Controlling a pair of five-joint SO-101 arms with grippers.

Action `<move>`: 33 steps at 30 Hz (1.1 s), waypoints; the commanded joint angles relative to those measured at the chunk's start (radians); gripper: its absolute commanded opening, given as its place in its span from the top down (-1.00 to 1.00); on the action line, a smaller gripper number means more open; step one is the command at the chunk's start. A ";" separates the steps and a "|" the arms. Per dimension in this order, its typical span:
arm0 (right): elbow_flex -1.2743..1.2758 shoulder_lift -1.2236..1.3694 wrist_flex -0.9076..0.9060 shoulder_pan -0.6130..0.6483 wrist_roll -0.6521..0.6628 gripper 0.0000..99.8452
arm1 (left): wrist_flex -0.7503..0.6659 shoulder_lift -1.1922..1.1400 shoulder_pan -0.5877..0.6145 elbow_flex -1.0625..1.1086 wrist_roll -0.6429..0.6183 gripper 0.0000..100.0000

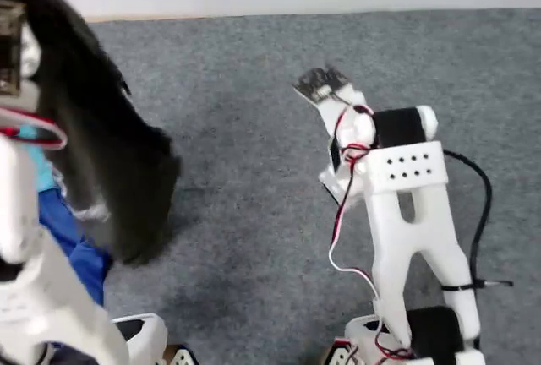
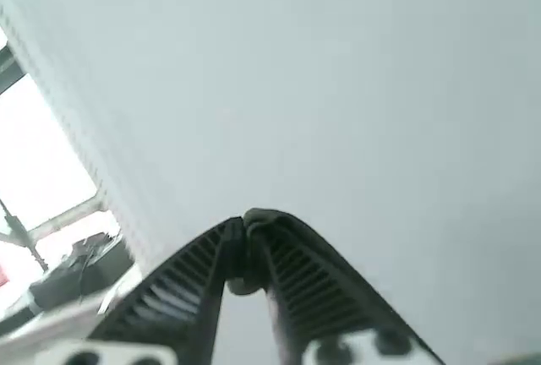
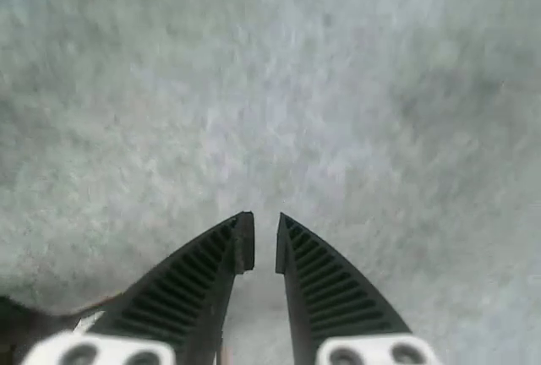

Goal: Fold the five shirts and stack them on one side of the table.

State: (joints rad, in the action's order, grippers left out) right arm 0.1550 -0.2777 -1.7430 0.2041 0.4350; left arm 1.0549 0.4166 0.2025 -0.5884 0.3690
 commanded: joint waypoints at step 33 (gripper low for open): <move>0.402 -0.234 0.249 -0.010 -0.011 0.86 | 0.483 -0.562 -0.272 -0.568 -0.051 0.99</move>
State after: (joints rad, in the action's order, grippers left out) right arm 0.5646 -0.4787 -1.5067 0.1995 0.4335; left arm 1.3449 -0.1511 -0.1227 -1.1408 0.3705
